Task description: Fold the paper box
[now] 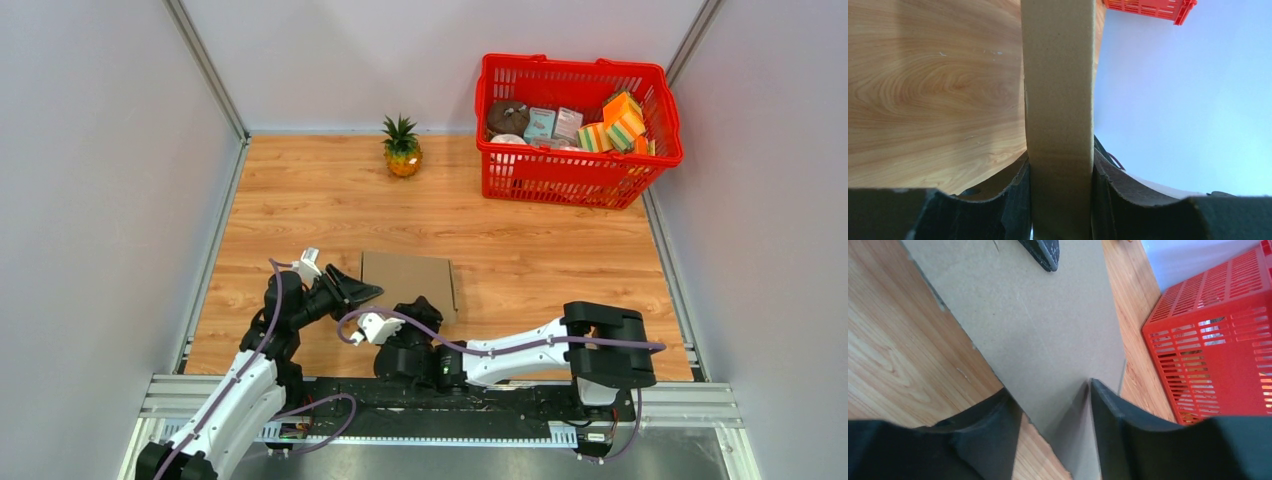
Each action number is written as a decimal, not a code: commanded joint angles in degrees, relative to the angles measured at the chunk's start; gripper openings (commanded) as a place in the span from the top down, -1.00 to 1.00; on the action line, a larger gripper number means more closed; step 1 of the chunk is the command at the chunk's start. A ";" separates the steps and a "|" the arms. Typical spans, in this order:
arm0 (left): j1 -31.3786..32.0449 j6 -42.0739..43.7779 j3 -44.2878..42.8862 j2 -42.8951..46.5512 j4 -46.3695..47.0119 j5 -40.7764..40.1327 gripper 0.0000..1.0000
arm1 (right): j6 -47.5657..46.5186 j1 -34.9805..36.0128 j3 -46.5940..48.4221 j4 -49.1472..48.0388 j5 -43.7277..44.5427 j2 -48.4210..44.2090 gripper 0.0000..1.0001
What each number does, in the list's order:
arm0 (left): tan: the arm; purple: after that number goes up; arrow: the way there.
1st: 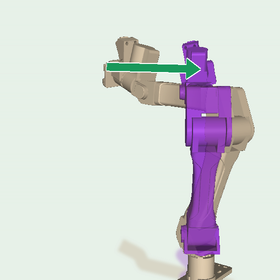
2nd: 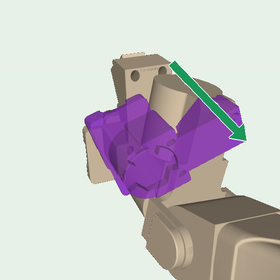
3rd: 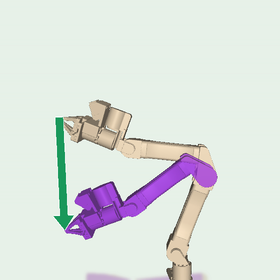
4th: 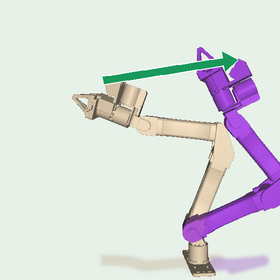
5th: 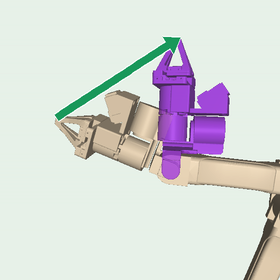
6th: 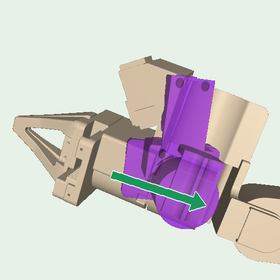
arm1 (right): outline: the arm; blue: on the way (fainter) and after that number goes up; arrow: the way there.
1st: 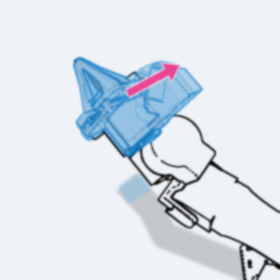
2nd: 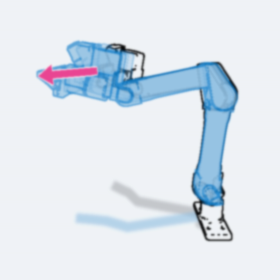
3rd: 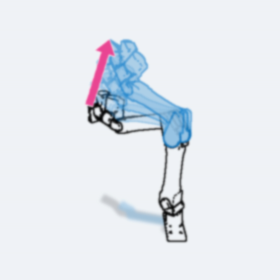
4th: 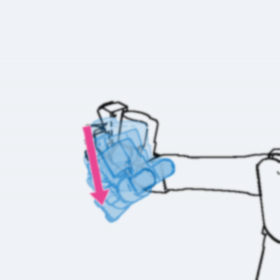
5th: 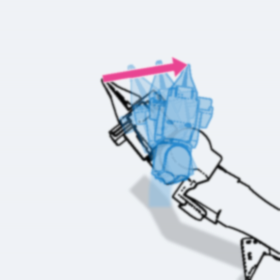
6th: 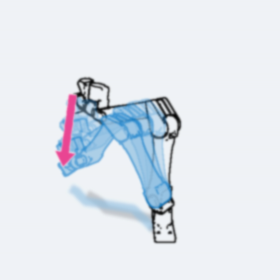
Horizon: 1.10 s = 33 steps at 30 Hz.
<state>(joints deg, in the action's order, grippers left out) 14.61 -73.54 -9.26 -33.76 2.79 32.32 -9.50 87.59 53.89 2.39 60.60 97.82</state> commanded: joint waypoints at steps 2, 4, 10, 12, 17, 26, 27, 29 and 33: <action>-0.90 -1.43 -0.50 0.62 3.63 2.40 -0.17 | -3.86 0.04 -1.85 -8.72 5.85 -2.64 0.03; -1.42 -0.04 -1.37 0.97 3.02 2.58 -0.30 | -4.56 0.12 -2.73 -9.33 5.93 -2.02 0.10; -4.23 10.82 -9.01 5.45 -13.88 -1.00 -0.39 | -3.42 0.12 -4.05 -7.93 7.08 -2.98 0.28; -6.17 19.16 -14.63 7.99 -25.47 -4.70 -0.41 | -3.34 0.04 -4.84 -7.93 6.55 -4.21 0.31; -7.23 32.83 -26.14 12.04 -41.09 -20.26 -0.40 | 2.19 -1.01 -4.50 1.08 1.21 -10.97 0.39; -7.23 40.41 -24.60 13.19 -33.31 -8.17 0.01 | 12.39 -12.60 0.86 22.21 -32.98 -26.36 0.46; -7.23 38.75 -23.54 12.76 -28.50 -5.54 0.03 | 14.14 -13.58 2.09 23.87 -37.53 -26.80 0.46; -7.23 36.81 -20.38 12.32 -23.99 0.88 0.03 | 16.08 -16.83 5.25 28.62 -41.94 -26.46 0.44; -6.27 33.20 -17.38 8.19 -15.36 8.90 0.01 | 18.90 -19.12 8.34 36.70 -50.58 -21.20 0.51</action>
<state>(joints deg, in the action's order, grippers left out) 7.77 -37.93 -28.40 -22.55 -23.51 29.98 4.38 69.63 58.94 28.99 22.09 73.03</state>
